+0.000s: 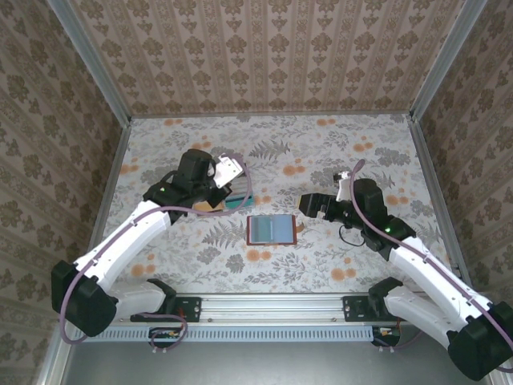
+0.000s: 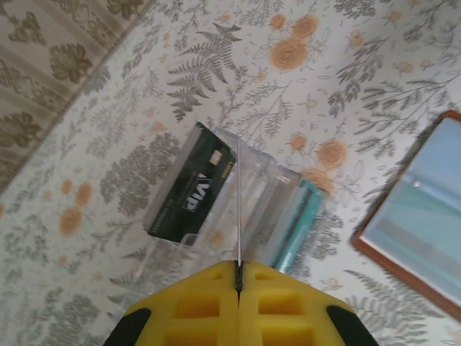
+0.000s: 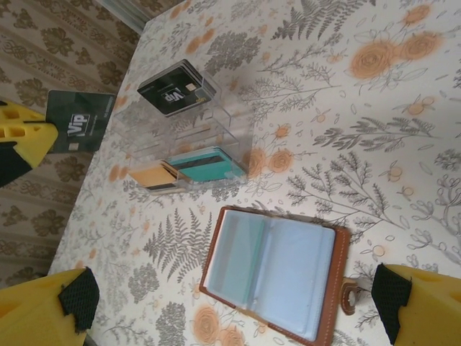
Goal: Take the credit cards out of the card holder
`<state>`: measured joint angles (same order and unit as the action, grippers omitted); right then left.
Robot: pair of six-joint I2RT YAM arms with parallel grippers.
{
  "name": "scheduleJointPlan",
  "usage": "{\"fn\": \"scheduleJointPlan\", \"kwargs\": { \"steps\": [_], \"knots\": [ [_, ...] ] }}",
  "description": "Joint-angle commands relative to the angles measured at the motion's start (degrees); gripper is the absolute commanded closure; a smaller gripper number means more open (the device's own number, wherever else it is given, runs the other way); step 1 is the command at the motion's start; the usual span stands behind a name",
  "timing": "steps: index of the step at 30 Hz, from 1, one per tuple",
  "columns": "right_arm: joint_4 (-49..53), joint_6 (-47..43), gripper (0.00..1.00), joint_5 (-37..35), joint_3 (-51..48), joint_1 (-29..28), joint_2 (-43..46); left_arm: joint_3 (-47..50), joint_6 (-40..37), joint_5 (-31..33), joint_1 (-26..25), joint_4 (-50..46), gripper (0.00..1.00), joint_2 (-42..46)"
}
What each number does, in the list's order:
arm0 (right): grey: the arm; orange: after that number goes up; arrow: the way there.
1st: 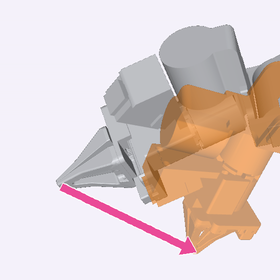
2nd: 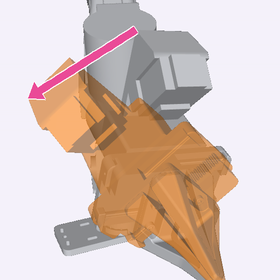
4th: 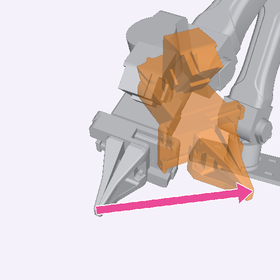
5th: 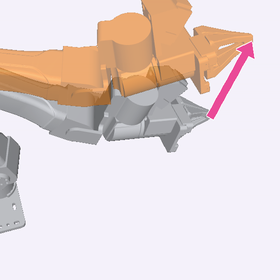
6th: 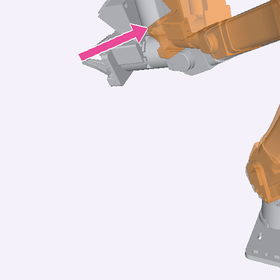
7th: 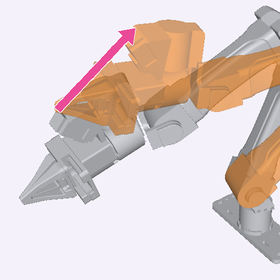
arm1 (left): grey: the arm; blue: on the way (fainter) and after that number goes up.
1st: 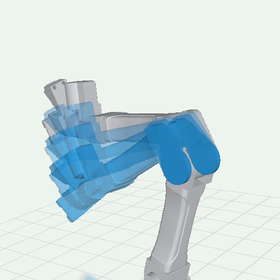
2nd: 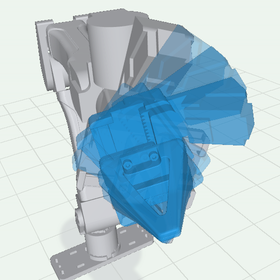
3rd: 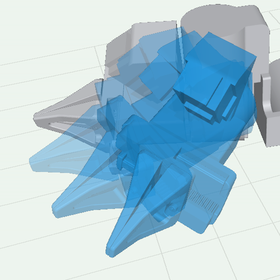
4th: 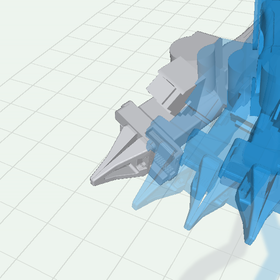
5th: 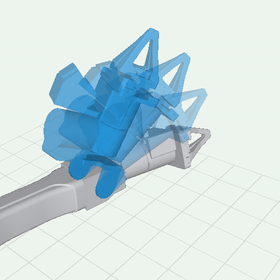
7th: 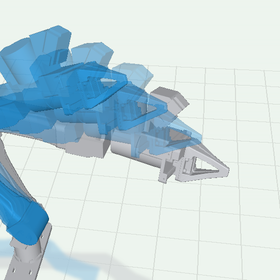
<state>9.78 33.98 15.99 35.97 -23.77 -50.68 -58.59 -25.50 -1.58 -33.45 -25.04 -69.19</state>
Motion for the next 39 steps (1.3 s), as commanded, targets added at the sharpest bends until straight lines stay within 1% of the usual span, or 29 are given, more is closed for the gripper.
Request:
{"fn": "scheduleJointPlan", "kwargs": {
  "steps": [1,6,8,11,17,26,39],
  "knots": [
    [2.16,-4.37,0.00,-2.34,2.50,0.21,1.49,-1.54,-10.15,-4.18,2.04,1.59,1.00,-2.89],
    [3.06,-6.91,0.00,-3.48,3.16,0.21,3.10,-5.51,-19.70,-9.41,4.21,-1.25,1.00,-8.05],
    [4.00,-7.62,0.00,-3.84,3.73,0.21,3.46,-6.74,-23.35,-10.46,4.64,-2.40,1.00,-9.84],
    [5.02,-8.44,0.00,-4.34,4.02,0.17,4.12,-8.66,-26.50,-8.80,4.88,-2.86,1.00,-12.19],
    [5.20,-8.40,0.00,-4.37,3.46,0.21,4.49,-10.03,-30.31,-7.20,5.11,-3.40,1.00,-15.08],
    [4.09,-7.78,0.00,-4.38,2.86,0.19,3.40,-11.15,-31.26,-5.63,5.56,-3.40,1.00,-18.30],
    [3.97,-7.35,0.00,-4.38,2.11,0.20,3.57,-12.74,-30.77,-5.90,5.76,-1.21,1.00,-21.17]
  ]
}}
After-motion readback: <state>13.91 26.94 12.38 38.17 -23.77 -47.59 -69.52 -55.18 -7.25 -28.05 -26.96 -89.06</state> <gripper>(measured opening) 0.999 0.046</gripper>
